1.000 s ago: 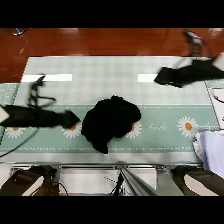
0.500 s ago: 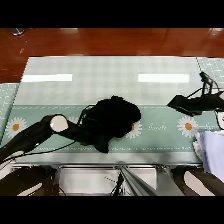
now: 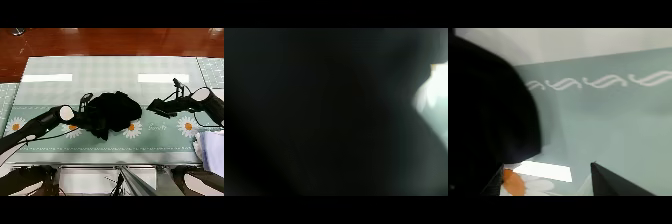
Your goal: Fold the shirts.
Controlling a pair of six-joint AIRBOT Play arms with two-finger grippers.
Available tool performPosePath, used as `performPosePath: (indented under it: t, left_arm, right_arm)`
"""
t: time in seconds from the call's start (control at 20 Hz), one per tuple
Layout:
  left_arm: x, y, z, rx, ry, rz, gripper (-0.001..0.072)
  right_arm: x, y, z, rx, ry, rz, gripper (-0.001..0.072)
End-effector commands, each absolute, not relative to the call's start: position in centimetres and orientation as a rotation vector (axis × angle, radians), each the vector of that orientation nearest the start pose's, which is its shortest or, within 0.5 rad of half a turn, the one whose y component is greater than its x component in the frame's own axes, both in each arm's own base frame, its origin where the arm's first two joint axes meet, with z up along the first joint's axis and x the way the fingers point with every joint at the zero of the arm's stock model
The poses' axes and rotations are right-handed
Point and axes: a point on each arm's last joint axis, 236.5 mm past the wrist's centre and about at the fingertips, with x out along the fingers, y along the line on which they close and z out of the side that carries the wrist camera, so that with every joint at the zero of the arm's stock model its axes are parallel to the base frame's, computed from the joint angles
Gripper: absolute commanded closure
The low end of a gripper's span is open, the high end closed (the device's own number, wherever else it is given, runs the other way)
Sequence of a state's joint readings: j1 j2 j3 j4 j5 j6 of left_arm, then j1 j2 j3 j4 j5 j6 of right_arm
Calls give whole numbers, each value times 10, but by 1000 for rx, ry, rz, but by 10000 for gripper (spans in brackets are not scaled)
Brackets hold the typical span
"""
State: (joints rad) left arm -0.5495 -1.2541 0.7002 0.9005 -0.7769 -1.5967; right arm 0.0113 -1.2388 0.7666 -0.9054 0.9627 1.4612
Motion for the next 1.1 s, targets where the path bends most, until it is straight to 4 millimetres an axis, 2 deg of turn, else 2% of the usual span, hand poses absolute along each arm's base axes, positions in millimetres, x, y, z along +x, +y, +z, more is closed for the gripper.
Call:
performPosePath:
  t: [0.0,0.35,0.6,0.65,0.7,0.8,0.85,0.9,0.95,1.0,1.05]
  left_arm:
    - [261,-249,-84,-372,1418,-466,685]
    - [283,-258,-61,-373,1349,-502,685]
    - [275,-259,-61,-368,1380,-513,685]
    - [275,-259,-61,-369,1381,-513,685]
    - [275,-259,-61,-369,1380,-513,685]
    - [270,-261,-61,-330,1384,-550,684]
    - [266,-263,-59,-325,1392,-560,684]
    - [268,-265,-51,-322,1381,-576,684]
    - [278,-268,-31,-309,1329,-614,685]
    - [294,-271,-1,-308,1251,-644,685]
    - [317,-273,42,-324,1137,-666,685]
  right_arm:
    - [330,153,-62,700,1352,335,95]
    - [329,177,-79,731,1387,358,95]
    - [334,184,-98,776,1405,325,113]
    - [335,184,-101,783,1411,322,177]
    - [337,186,-103,798,1408,322,312]
    - [345,189,-101,809,1371,346,661]
    - [350,194,-92,803,1345,390,691]
    - [355,199,-79,779,1335,441,691]
    - [366,201,-59,718,1308,496,692]
    - [383,201,-28,657,1259,534,692]
    - [403,198,7,598,1192,543,692]
